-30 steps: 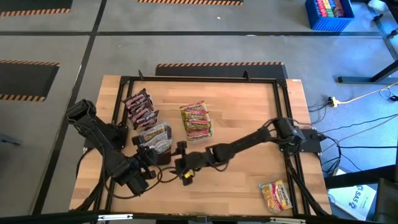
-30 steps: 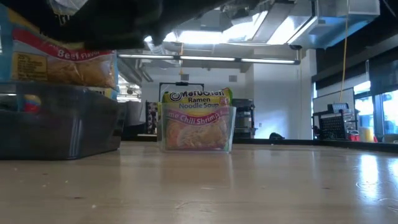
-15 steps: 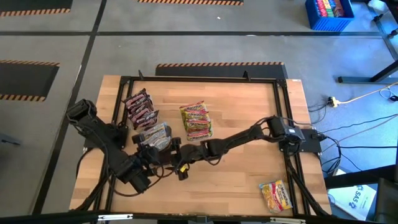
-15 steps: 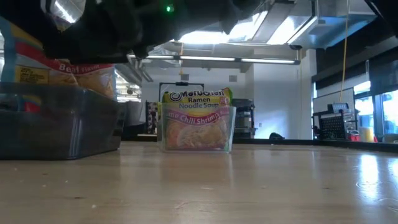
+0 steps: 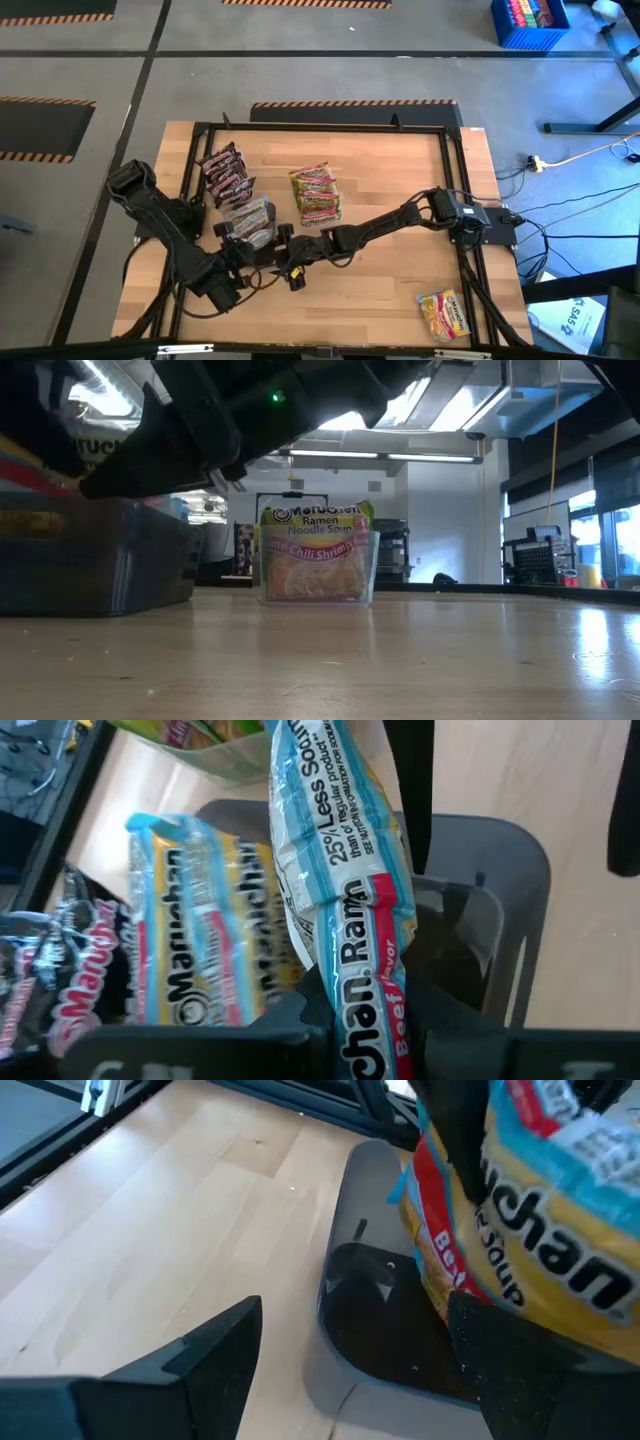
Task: Sort Maruchan noodles
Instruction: Put the blue noodle pack into the black bin
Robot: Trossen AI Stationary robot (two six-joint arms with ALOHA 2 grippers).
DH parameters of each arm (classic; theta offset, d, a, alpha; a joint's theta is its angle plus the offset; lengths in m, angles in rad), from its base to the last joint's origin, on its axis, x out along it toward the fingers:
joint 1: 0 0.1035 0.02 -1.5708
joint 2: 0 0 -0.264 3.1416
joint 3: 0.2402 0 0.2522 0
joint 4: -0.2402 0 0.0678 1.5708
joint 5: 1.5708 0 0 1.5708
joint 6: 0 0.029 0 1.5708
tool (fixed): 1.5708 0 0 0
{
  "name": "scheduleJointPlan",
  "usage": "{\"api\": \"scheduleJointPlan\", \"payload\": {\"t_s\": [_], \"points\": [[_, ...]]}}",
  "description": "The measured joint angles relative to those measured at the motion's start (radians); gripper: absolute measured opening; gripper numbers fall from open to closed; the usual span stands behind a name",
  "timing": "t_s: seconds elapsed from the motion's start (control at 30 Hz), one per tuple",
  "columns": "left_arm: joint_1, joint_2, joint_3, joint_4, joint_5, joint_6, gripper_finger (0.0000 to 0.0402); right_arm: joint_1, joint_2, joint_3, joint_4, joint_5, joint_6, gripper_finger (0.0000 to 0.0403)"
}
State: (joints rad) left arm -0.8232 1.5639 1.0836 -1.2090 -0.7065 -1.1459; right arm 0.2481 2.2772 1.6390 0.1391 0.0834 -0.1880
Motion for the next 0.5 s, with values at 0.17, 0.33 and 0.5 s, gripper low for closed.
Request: {"api": "scheduleJointPlan", "payload": {"t_s": [0.17,0.33,0.5], "points": [[0.03,0.0,-0.055,0.075,0.008,0.054,0.0039,0.0,0.0,0.0,-0.001,-0.012,0.0,0.0301],[0.056,0.0,-0.126,0.104,-0.036,0.053,0.0039,0.0,0.0,0.0,-0.003,-0.041,0.0,0.0301],[0.065,-0.001,-0.183,0.166,-0.039,0.062,0.0045,0.0,0.0,0.0,-0.01,-0.05,0.0,0.0301]]}}
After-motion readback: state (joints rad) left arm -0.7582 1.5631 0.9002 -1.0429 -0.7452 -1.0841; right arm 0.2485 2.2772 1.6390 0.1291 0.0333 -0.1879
